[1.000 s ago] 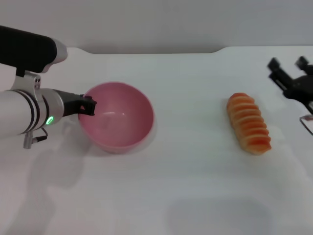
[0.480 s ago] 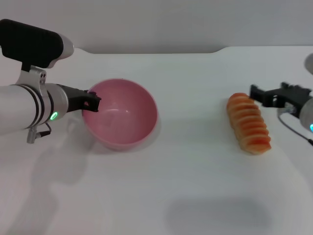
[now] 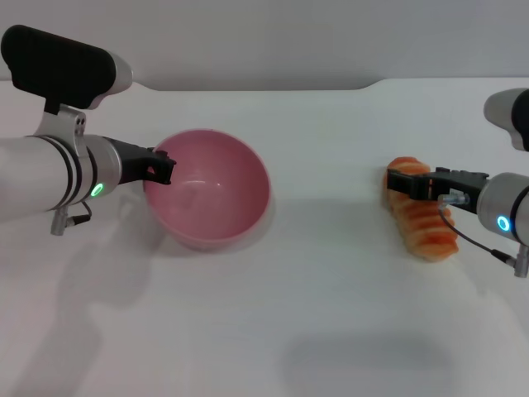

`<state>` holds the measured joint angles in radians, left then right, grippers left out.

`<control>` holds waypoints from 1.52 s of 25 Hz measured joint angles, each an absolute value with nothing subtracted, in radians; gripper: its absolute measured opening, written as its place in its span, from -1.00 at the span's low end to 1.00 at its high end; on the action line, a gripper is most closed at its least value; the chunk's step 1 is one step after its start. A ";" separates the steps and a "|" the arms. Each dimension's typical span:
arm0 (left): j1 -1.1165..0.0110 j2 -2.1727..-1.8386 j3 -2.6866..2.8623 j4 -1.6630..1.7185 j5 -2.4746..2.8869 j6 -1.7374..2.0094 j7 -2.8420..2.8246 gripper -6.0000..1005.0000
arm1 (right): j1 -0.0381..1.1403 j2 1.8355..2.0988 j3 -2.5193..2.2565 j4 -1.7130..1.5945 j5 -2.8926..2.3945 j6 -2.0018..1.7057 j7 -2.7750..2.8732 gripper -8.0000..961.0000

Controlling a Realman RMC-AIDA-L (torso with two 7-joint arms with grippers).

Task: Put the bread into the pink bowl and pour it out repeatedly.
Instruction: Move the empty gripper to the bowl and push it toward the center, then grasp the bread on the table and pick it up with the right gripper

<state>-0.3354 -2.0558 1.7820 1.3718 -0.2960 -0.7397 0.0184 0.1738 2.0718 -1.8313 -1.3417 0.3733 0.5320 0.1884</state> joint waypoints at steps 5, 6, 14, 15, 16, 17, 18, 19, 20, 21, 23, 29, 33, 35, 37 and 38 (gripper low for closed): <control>-0.336 -2.055 1.781 1.371 -0.296 -0.739 0.024 -0.88 | 0.174 2.074 -1.815 -1.334 0.375 0.545 0.204 0.70; -0.336 -2.055 1.778 1.371 -0.296 -0.739 0.031 -0.88 | 0.176 2.074 -1.813 -1.331 0.374 0.548 0.207 0.70; -0.362 -2.055 1.764 1.386 -0.306 -0.765 0.043 -0.88 | 0.212 2.074 -1.803 -1.270 0.371 0.549 0.215 0.70; -0.369 -2.055 1.760 1.386 -0.306 -0.773 0.044 -0.88 | 0.220 2.074 -1.803 -1.257 0.371 0.549 0.215 0.70; -0.374 -2.056 1.757 1.386 -0.306 -0.777 0.044 -0.88 | 0.228 2.074 -1.803 -1.244 0.372 0.548 0.215 0.70; -0.377 -2.056 1.756 1.386 -0.306 -0.780 0.044 -0.88 | 0.237 2.074 -1.803 -1.230 0.372 0.546 0.215 0.70; -0.379 -2.056 1.755 1.386 -0.306 -0.785 0.044 -0.88 | 0.244 2.074 -1.803 -1.220 0.372 0.542 0.215 0.70; -0.379 -2.056 1.755 1.386 -0.306 -0.785 0.044 -0.88 | 0.250 2.074 -1.803 -1.212 0.373 0.539 0.215 0.70; -0.380 -2.056 1.755 1.390 -0.306 -0.795 0.044 -0.88 | 0.255 2.074 -1.804 -1.204 0.373 0.536 0.215 0.70; -0.381 -2.056 1.755 1.395 -0.306 -0.802 0.044 -0.88 | 0.258 2.074 -1.805 -1.200 0.373 0.534 0.215 0.70; -0.381 -2.056 1.755 1.395 -0.306 -0.802 0.044 -0.88 | 0.264 2.074 -1.806 -1.191 0.373 0.532 0.215 0.70; -0.382 -2.058 1.757 1.434 -0.307 -0.839 0.045 -0.88 | 0.279 2.073 -1.823 -1.187 0.374 0.547 0.172 0.61; -0.380 -2.059 1.760 1.455 -0.307 -0.855 0.045 -0.88 | 0.269 2.073 -1.835 -1.222 0.370 0.558 0.127 0.52; -0.380 -2.059 1.762 1.468 -0.307 -0.868 0.045 -0.88 | 0.262 2.073 -1.839 -1.247 0.367 0.565 0.124 0.40; -0.381 -2.059 1.763 1.476 -0.307 -0.875 0.045 -0.89 | 0.243 2.072 -1.840 -1.297 0.364 0.579 0.115 0.28; -0.382 -2.059 1.763 1.476 -0.307 -0.877 0.045 -0.88 | 0.230 2.073 -1.837 -1.329 0.360 0.587 0.108 0.22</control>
